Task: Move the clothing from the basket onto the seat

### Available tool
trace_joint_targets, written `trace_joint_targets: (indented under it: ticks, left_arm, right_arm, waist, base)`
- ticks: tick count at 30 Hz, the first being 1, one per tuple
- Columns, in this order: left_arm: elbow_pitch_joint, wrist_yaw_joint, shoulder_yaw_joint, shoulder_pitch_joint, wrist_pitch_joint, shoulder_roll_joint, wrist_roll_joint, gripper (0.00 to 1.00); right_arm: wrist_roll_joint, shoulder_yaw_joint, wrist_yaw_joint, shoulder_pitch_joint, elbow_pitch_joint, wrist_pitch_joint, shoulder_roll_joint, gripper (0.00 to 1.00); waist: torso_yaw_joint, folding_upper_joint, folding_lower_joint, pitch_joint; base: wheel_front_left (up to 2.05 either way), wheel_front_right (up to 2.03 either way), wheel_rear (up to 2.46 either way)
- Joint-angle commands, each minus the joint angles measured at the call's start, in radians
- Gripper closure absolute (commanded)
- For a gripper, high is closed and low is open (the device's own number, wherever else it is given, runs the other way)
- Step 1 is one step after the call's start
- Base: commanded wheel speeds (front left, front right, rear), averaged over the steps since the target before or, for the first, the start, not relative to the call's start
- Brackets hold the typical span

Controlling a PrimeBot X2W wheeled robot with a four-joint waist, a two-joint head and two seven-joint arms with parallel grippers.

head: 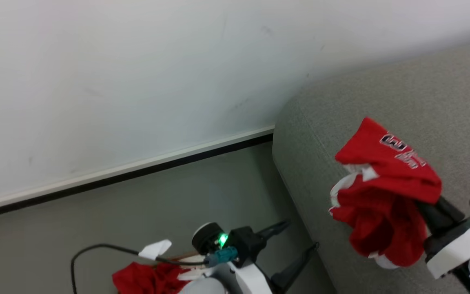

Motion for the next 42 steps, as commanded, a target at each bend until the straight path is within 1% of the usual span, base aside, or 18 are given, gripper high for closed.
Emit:
trace_joint_targets:
  ticks: [1,4,7,11,13,18,22,25,28,29,31,32,33,34,35,38,40,42]
  left_arm:
    - [0.004,-0.002,0.007,-0.038,0.002,-0.002,0.014,0.00]
    - [0.014,-0.004,0.014,-0.103,0.012,-0.007,0.031,0.00]
    - [0.023,0.001,0.031,-0.193,0.018,-0.024,0.049,0.00]
    - [0.029,0.006,0.045,-0.303,0.021,-0.037,0.083,0.00]
    - [0.032,0.008,0.050,-0.351,0.018,-0.039,0.099,0.00]
    - [0.023,0.020,0.065,-0.421,0.007,-0.046,0.120,0.00]
    - [0.009,0.030,0.064,-0.441,0.000,-0.050,0.132,0.00]
    - [-0.004,0.040,0.061,-0.446,0.002,-0.051,0.138,0.00]
    - [-0.008,0.051,0.063,-0.432,0.002,-0.041,0.135,0.00]
    - [-0.007,0.054,0.065,-0.423,0.001,-0.039,0.129,0.00]
    - [0.001,0.060,0.069,-0.406,-0.002,-0.031,0.118,0.00]
    - [0.003,0.062,0.073,-0.398,-0.005,-0.029,0.112,0.00]
    - [0.004,0.063,0.074,-0.391,-0.006,-0.025,0.108,0.00]
    - [0.006,0.064,0.076,-0.384,-0.006,-0.021,0.104,0.00]
    - [0.009,0.067,0.079,-0.377,-0.008,-0.016,0.101,0.00]
    - [0.015,0.072,0.090,-0.353,-0.012,-0.001,0.087,0.00]
    - [0.022,0.078,0.105,-0.330,-0.019,0.007,0.072,0.00]
    - [0.027,0.089,0.129,-0.297,-0.022,0.011,0.055,0.00]
  right_arm:
    - [0.001,-0.029,-0.002,-0.038,0.006,-0.004,-0.001,1.00]
    - [-0.016,-0.097,-0.002,-0.093,0.031,-0.007,0.000,1.00]
    - [-0.053,-0.174,-0.002,-0.189,0.071,-0.011,-0.013,1.00]
    - [-0.093,-0.265,-0.002,-0.348,0.144,-0.002,-0.051,1.00]
    - [-0.118,-0.311,-0.002,-0.441,0.195,-0.001,-0.085,1.00]
    - [-0.150,-0.409,-0.002,-0.630,0.338,0.018,-0.159,1.00]
    - [-0.194,-0.482,-0.002,-0.716,0.485,0.016,-0.187,1.00]
    - [-0.207,-0.521,-0.002,-0.742,0.605,0.017,-0.183,1.00]
    - [-0.230,-0.545,-0.002,-0.739,0.740,0.012,-0.156,1.00]
    - [-0.238,-0.551,-0.002,-0.734,0.785,0.009,-0.145,1.00]
    - [-0.258,-0.536,-0.002,-0.715,0.854,0.008,-0.101,1.00]
    - [-0.263,-0.533,-0.002,-0.714,0.876,0.003,-0.092,0.77]
    - [-0.264,-0.535,-0.002,-0.714,0.892,-0.001,-0.087,0.37]
    - [-0.266,-0.530,-0.002,-0.708,0.907,0.000,-0.075,0.17]
    - [-0.269,-0.524,-0.002,-0.704,0.913,-0.004,-0.061,0.00]
    - [-0.274,-0.495,-0.002,-0.683,0.907,-0.008,-0.032,0.00]
    - [-0.251,-0.497,-0.002,-0.656,0.900,-0.014,-0.021,0.00]
    - [-0.253,-0.477,-0.002,-0.610,0.889,-0.016,-0.001,0.00]
  waist:
    - [0.021,-0.0001,0.0000,0.057]
    - [0.052,-0.0001,0.0000,0.147]
    - [0.087,-0.0001,0.0000,0.251]
    - [0.134,-0.0001,0.0000,0.394]
    - [0.157,-0.0001,0.0000,0.453]
    - [0.215,-0.0001,0.0000,0.557]
    - [0.256,-0.0001,0.0000,0.603]
    - [0.287,-0.0001,0.0000,0.633]
    - [0.305,-0.0001,0.0000,0.646]
    - [0.308,-0.0001,0.0000,0.648]
    - [0.307,-0.0001,0.0000,0.643]
    - [0.306,-0.0001,0.0000,0.638]
    - [0.303,-0.0001,0.0000,0.631]
    - [0.300,-0.0001,0.0000,0.621]
    - [0.296,-0.0001,0.0000,0.613]
    - [0.284,-0.0001,0.0000,0.572]
    - [0.276,-0.0001,0.0000,0.529]
    - [0.267,-0.0001,0.0000,0.480]
  base:
    - [0.00,0.00,0.00]
    - [0.00,0.00,0.00]
    - [0.00,0.00,0.00]
    - [0.00,0.00,0.00]
    - [0.00,0.00,0.00]
    - [0.00,0.00,0.00]
    - [0.00,0.00,0.00]
    - [0.00,0.00,0.00]
    - [0.00,0.00,0.00]
    - [0.00,0.00,0.00]
    - [0.00,0.00,0.00]
    - [0.00,0.00,0.00]
    - [0.00,0.00,0.00]
    - [0.00,0.00,0.00]
    - [0.00,0.00,0.00]
    - [0.00,0.00,0.00]
    - [0.00,0.00,0.00]
    - [0.00,0.00,0.00]
